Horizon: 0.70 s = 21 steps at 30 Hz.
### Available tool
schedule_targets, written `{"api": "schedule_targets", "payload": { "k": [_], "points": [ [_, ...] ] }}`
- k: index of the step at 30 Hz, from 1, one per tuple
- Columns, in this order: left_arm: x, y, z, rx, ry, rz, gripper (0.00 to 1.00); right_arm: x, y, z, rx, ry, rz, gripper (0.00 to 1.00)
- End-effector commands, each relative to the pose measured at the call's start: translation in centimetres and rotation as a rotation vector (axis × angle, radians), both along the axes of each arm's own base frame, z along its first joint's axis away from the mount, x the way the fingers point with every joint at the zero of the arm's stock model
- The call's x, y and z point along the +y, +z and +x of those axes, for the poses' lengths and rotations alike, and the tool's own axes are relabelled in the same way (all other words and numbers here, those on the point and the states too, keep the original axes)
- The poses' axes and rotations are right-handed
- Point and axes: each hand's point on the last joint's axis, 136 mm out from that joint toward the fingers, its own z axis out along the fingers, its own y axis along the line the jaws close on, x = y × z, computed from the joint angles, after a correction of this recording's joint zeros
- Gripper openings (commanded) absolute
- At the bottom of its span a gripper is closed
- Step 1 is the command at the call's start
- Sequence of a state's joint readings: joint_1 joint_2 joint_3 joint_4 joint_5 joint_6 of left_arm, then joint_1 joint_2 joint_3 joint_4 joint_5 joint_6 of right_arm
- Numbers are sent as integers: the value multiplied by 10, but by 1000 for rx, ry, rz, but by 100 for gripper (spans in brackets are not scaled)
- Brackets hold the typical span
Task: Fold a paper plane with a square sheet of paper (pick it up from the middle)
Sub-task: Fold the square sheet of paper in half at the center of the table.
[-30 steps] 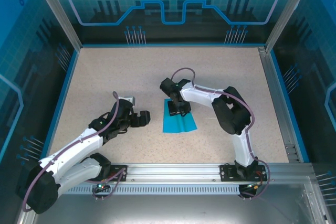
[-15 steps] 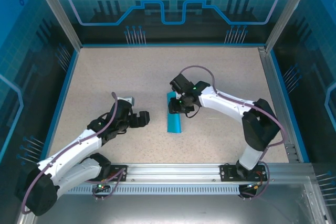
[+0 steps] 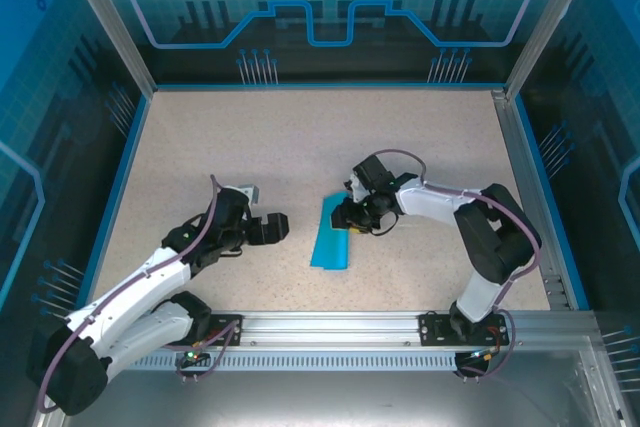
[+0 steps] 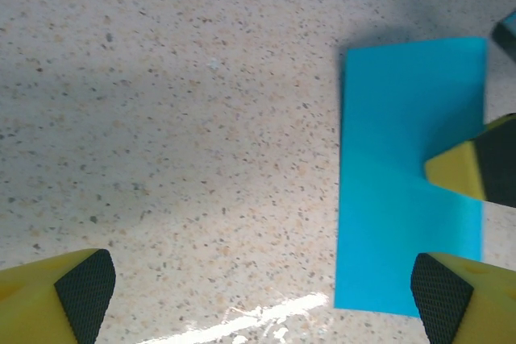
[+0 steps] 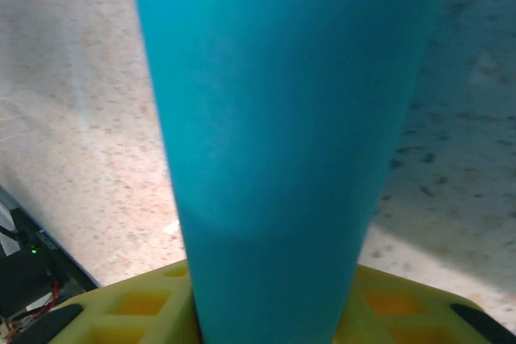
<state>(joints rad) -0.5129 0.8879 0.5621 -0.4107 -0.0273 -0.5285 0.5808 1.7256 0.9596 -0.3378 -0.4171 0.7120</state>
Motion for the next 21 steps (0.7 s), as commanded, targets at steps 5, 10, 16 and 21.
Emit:
{"api": "schedule_targets", "payload": {
  "k": [5,10,16,21],
  "points": [
    [-20,17,1,59,8,-141,99,-25,0,3,28,22,-1,59],
    [-31,13,7,110,30,-196,98,-42,-1,-1,35,20,-71,66],
    [-46,11,16,155,11,-208,98,-62,-4,-4,48,-12,-144,67],
    [-59,14,24,160,-18,-195,99,-74,2,4,13,-80,-194,69]
  ]
}}
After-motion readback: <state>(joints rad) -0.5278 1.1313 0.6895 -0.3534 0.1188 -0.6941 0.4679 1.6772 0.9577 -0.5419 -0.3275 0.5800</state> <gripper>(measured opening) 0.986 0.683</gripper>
